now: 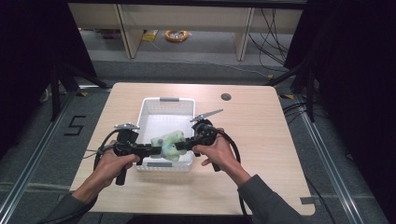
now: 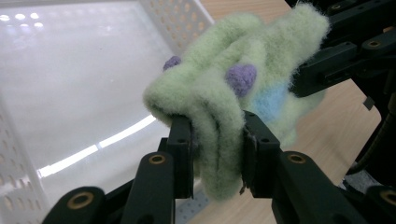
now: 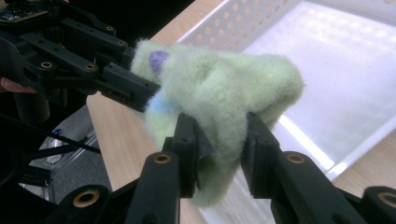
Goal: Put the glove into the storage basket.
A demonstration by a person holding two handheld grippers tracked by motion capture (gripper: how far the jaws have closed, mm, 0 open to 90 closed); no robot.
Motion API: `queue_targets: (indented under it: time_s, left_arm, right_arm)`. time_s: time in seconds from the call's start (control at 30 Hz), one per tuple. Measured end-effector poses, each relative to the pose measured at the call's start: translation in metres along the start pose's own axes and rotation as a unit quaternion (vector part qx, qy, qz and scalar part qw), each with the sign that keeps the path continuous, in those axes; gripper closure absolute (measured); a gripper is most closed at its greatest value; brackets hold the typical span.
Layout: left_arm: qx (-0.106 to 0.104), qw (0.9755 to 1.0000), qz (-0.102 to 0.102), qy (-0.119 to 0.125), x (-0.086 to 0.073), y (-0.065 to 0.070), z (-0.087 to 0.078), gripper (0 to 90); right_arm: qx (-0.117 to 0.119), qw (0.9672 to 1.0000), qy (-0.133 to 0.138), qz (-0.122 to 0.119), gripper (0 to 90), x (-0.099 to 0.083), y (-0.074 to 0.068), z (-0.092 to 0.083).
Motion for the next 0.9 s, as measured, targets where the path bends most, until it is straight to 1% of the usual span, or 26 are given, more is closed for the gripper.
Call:
queue_targets:
  time_s: [0.03,0.07,0.1,0.13,0.2,0.23,0.27,0.37,0.43,0.47,0.5,0.53,0.57,0.6,0.63,0.67,0.7,0.73,0.77,0.8,0.83,0.87,0.9]
  left_arm:
    - [0.003,1.0,-0.005,0.001,0.0,-0.002,0.001,68.4]
    - [0.004,1.0,-0.005,-0.004,0.001,-0.005,0.002,68.5]
    - [0.009,0.9999,-0.008,0.0,0.001,-0.007,0.004,68.4]
    - [0.011,0.9999,-0.009,-0.002,0.002,-0.009,0.005,68.4]
    - [0.012,0.9998,-0.012,-0.008,0.001,-0.014,0.007,68.3]
    - [0.016,0.9997,-0.012,-0.01,0.001,-0.016,0.008,68.3]
    - [0.018,0.9997,-0.016,-0.011,0.0,-0.017,0.01,68.3]
    - [0.021,0.9994,-0.016,-0.021,-0.001,-0.023,0.013,68.2]
    - [0.025,0.9992,-0.023,-0.023,-0.003,-0.026,0.016,68.2]
    - [0.023,0.999,-0.016,-0.034,-0.004,-0.029,0.016,68.1]
    - [0.026,0.999,-0.023,-0.029,-0.005,-0.029,0.018,68.1]
    - [0.027,0.9988,-0.026,-0.03,-0.006,-0.03,0.02,68.1]
    - [0.026,0.9987,-0.024,-0.038,-0.007,-0.033,0.021,68.1]
    - [0.027,0.9984,-0.031,-0.037,-0.008,-0.034,0.023,68.0]
    - [0.029,0.9983,-0.034,-0.037,-0.009,-0.035,0.024,67.9]
    - [0.031,0.9983,-0.034,-0.037,-0.01,-0.036,0.025,67.9]
    - [0.03,0.9982,-0.031,-0.042,-0.01,-0.037,0.025,67.9]
    - [0.03,0.998,-0.024,-0.05,-0.011,-0.039,0.025,67.8]
    - [0.034,0.9979,-0.024,-0.049,-0.012,-0.039,0.026,67.8]
    - [0.034,0.9975,-0.016,-0.059,-0.013,-0.04,0.026,67.8]
    - [0.04,0.9975,-0.025,-0.053,-0.014,-0.04,0.027,67.8]
    - [0.04,0.9971,-0.017,-0.062,-0.014,-0.041,0.027,67.7]
    - [0.041,0.9971,-0.017,-0.061,-0.015,-0.042,0.028,67.7]
  right_arm:
    - [-0.002,1.0,0.0,0.003,70.5,0.001,0.001,0.003]
    - [-0.005,1.0,-0.002,0.005,70.5,0.002,0.003,0.005]
    - [-0.006,0.9999,-0.005,0.007,70.5,0.003,0.004,0.008]
    - [-0.007,1.0,-0.004,0.004,70.5,0.003,0.006,0.011]
    - [-0.014,0.9998,-0.01,0.011,70.4,0.004,0.008,0.016]
    - [-0.015,0.9998,-0.012,0.011,70.4,0.004,0.01,0.018]
    - [-0.016,0.9997,-0.013,0.013,70.4,0.004,0.011,0.021]
    - [-0.021,0.9995,-0.02,0.015,70.4,0.003,0.015,0.028]
    - [-0.024,0.9993,-0.023,0.016,70.4,0.002,0.017,0.033]
    - [-0.022,0.9993,-0.026,0.018,70.3,0.001,0.018,0.035]
    - [-0.025,0.9991,-0.03,0.018,70.3,0.001,0.019,0.036]
    - [-0.028,0.9988,-0.033,0.024,70.2,0.0,0.019,0.038]
    - [-0.032,0.9986,-0.037,0.023,70.2,-0.001,0.02,0.04]
    - [-0.039,0.9979,-0.044,0.028,70.2,-0.002,0.021,0.041]
    - [-0.042,0.9974,-0.048,0.033,70.1,-0.003,0.021,0.043]
    - [-0.041,0.9976,-0.048,0.03,70.0,-0.004,0.022,0.045]
    - [-0.043,0.9966,-0.056,0.042,69.8,-0.005,0.021,0.046]
    - [-0.044,0.9973,-0.051,0.027,69.7,-0.005,0.024,0.048]
    - [-0.049,0.9964,-0.059,0.037,69.6,-0.006,0.023,0.049]
    - [-0.047,0.9968,-0.057,0.03,69.6,-0.007,0.024,0.051]
    - [-0.048,0.9966,-0.061,0.03,69.6,-0.008,0.024,0.052]
    - [-0.047,0.9967,-0.061,0.026,69.6,-0.008,0.025,0.054]
    - [-0.048,0.9965,-0.064,0.027,69.5,-0.008,0.025,0.055]
Point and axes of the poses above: each handheld gripper's, and its own axes: z roughly forward along the jaws, x roughly out of its top, y roughly to its right, the point moved 3 cm from there along z, roughly forward along the jaws, and after that the axes turned 11 degrees about y, right-handed, at the moved point
